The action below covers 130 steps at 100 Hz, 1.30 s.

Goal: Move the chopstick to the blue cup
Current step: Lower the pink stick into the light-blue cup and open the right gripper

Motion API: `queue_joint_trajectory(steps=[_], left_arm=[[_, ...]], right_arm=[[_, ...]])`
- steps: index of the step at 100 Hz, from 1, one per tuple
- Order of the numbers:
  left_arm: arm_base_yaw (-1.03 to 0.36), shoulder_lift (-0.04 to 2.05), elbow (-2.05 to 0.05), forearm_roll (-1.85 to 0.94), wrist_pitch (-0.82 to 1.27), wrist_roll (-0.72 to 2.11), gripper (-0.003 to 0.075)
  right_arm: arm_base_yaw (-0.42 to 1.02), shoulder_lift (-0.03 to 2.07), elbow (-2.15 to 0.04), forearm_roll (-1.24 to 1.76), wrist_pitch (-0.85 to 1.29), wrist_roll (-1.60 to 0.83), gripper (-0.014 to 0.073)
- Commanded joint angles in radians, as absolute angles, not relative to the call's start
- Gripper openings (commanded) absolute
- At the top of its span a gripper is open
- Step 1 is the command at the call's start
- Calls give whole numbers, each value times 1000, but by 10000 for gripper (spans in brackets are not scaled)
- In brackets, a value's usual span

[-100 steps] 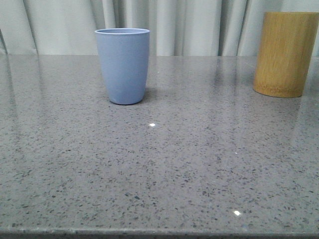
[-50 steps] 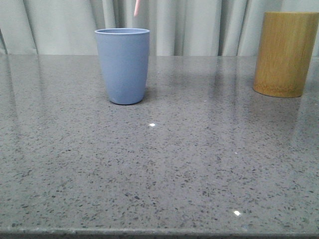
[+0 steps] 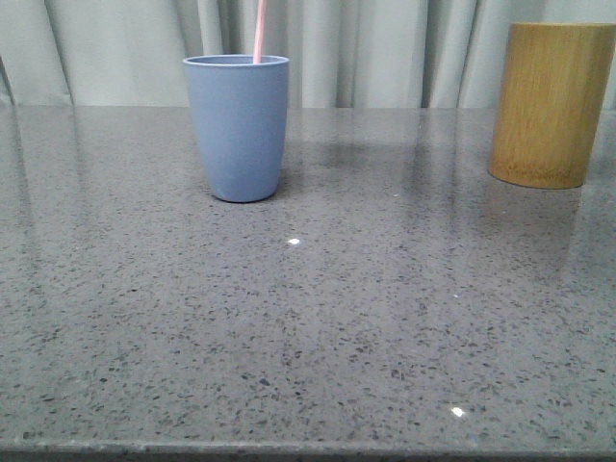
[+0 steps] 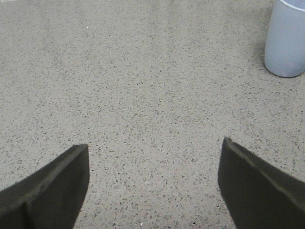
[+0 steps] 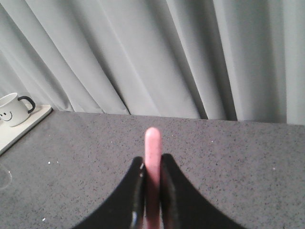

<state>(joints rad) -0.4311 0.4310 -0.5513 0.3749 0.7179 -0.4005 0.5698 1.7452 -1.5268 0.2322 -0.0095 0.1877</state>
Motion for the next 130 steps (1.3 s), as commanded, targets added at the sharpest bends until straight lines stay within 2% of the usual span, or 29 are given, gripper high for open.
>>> queue_joint_trajectory(steps=[1,36,46,63,72,92,107,130], left_arm=[[-436,437,-579,395,656,-407,547],[-436,437,-579,395,656,-407,547],[-436,437,-579,395,656,-407,547],[-436,437,-579,395,656,-407,547],[-436,437,-579,395,656,-407,547],[-436,437,-579,395,656,-407,547],[-436,437,-579,395,656,-407,547],[-436,437,-579,395,656,-407,547]], right_arm=[[580,1707,-1565,222,-52,184,-60],[593,1713,-1565,222,-35,184,-37],[593,1713,-1565,222,-35,184,55],[593,1712,-1565,222,-26,184,295],[593,1708,-1565,223,-23,184,362],[589,1663,-1565,221,18,181,372],[572,1584,-1565,202,89,64,372],[446,1437,-1539,131,306,-21,372]])
